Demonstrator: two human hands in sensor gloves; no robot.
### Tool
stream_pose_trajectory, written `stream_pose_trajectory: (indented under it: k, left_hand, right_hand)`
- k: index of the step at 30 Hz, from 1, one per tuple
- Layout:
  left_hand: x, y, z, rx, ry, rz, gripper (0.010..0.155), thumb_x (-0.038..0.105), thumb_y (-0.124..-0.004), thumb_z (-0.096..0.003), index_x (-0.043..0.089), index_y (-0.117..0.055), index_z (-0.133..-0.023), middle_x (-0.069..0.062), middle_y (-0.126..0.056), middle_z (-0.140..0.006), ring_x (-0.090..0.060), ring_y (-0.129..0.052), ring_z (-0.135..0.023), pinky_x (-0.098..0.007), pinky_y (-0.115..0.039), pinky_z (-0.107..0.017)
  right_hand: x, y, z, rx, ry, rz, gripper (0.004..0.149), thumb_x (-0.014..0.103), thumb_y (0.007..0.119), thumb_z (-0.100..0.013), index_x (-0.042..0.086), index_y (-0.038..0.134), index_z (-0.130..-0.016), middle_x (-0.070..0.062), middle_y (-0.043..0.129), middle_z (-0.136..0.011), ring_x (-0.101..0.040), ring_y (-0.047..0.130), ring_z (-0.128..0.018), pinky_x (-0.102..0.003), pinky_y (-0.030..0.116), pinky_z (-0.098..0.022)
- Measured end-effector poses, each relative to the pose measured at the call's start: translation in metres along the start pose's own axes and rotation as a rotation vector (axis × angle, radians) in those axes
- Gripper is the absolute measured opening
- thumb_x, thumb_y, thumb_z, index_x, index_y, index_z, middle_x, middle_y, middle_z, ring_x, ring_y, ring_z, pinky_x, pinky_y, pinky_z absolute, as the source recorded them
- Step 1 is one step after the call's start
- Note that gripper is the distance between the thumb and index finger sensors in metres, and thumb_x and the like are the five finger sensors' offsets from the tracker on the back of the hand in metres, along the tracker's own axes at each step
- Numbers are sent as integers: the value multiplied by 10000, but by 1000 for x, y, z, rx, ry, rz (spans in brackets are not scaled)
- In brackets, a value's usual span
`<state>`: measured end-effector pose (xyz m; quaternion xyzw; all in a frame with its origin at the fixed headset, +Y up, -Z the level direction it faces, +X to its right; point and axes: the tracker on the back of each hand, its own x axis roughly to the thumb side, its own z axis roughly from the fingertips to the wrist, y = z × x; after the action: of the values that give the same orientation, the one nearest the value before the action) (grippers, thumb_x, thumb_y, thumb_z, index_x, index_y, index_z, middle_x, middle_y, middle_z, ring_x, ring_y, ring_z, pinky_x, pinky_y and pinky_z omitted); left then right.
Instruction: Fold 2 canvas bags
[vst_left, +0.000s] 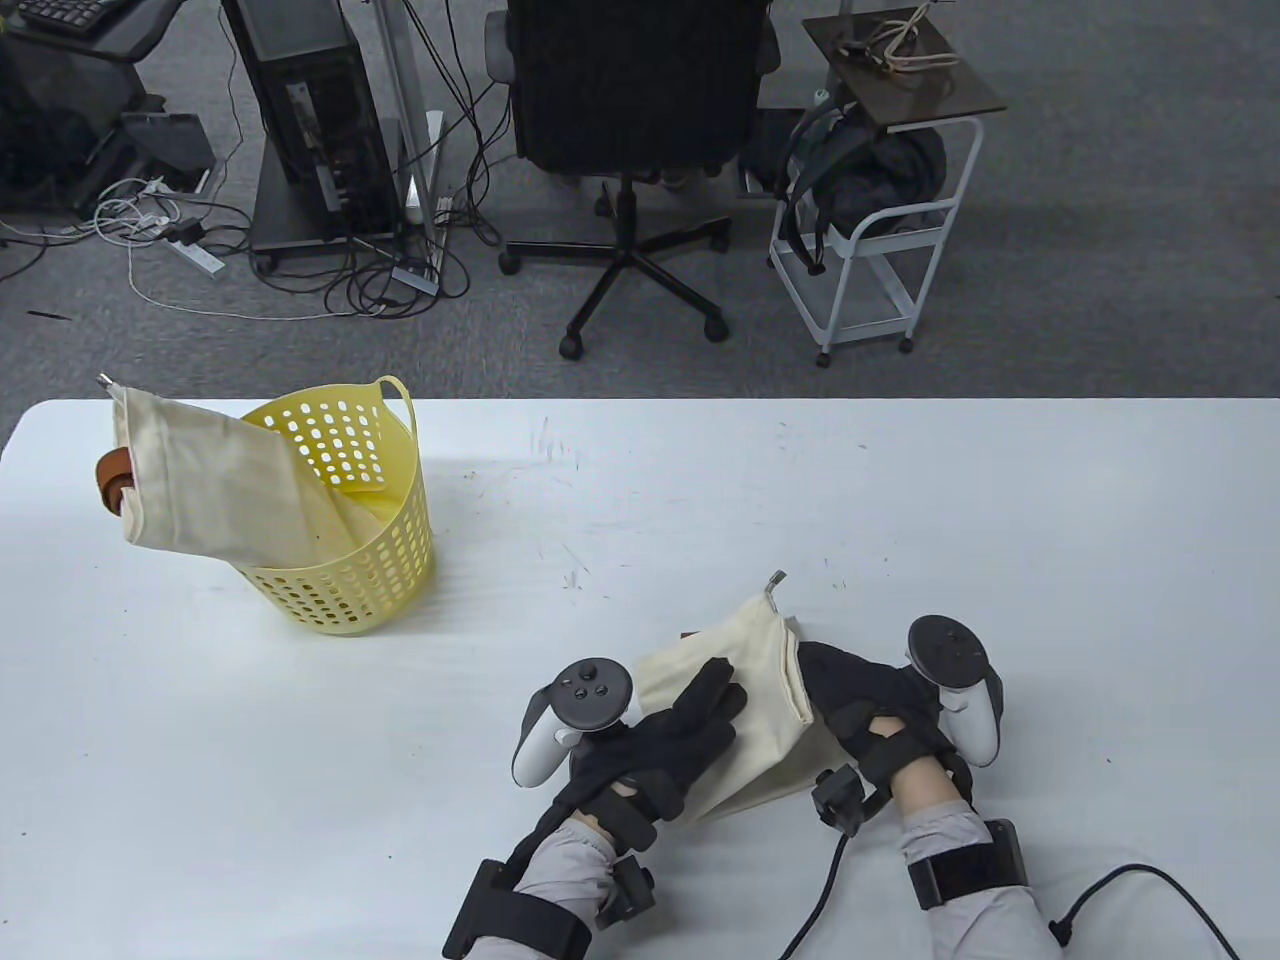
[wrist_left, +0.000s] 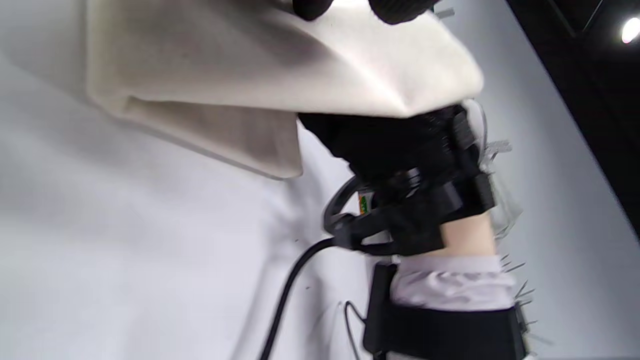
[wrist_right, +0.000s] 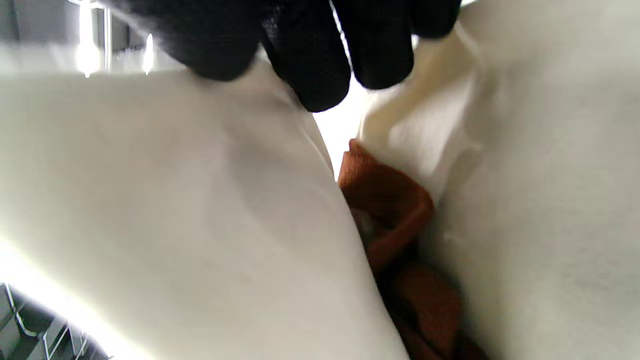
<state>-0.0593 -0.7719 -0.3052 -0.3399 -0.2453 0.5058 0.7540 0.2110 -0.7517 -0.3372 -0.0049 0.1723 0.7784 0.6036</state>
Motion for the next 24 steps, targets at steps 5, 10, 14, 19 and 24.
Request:
stream_pose_trajectory:
  k: [5, 10, 14, 19, 24]
  left_hand:
    - [4, -14, -7, -54, 47, -171, 671, 416, -580, -688, 369, -138, -1190, 69, -209, -1296, -153, -4, -1175, -413, -46, -856]
    - [16, -10, 0, 49, 85, -431, 635, 334, -663, -664, 360, -318, -1197, 50, -365, -1288, -206, -102, -1184, -502, -140, -858]
    - [11, 13, 16, 207, 177, -645, 681, 473, -759, -620, 330, -432, -1200, -19, -270, -1286, -295, -77, -1157, -616, -163, -806]
    - [-5, 19, 14, 132, 290, -655, 691, 540, -721, -610, 381, -382, -1191, 71, -89, -1248, -232, 32, -1116, -608, -96, -777]
    - [-6, 12, 6, 123, 344, -726, 711, 605, -704, -586, 422, -359, -1180, 76, -69, -1249, -268, 57, -1107, -643, -77, -759]
  right_hand:
    - [-6, -5, 1, 141, 111, 58, 840, 557, 830, -465, -33, 616, -1022, -259, 343, -1127, -570, 186, -971, -754, 218, -643]
    - [-12, -4, -1, -54, 166, 191, 532, 271, 785, -505, 17, 676, -959, -201, 419, -1099, -539, 441, -942, -645, 471, -651]
    - [-12, -1, -2, -98, 152, 256, 505, 263, 761, -506, 23, 686, -944, -210, 481, -1071, -461, 618, -897, -587, 586, -623]
    - [-12, 6, -5, -82, 147, 322, 507, 287, 761, -501, 8, 705, -920, -216, 572, -1027, -420, 722, -837, -526, 696, -573]
    - [-10, 6, -5, -111, 154, 384, 511, 261, 771, -492, -17, 678, -910, -253, 591, -991, -388, 781, -787, -501, 743, -531]
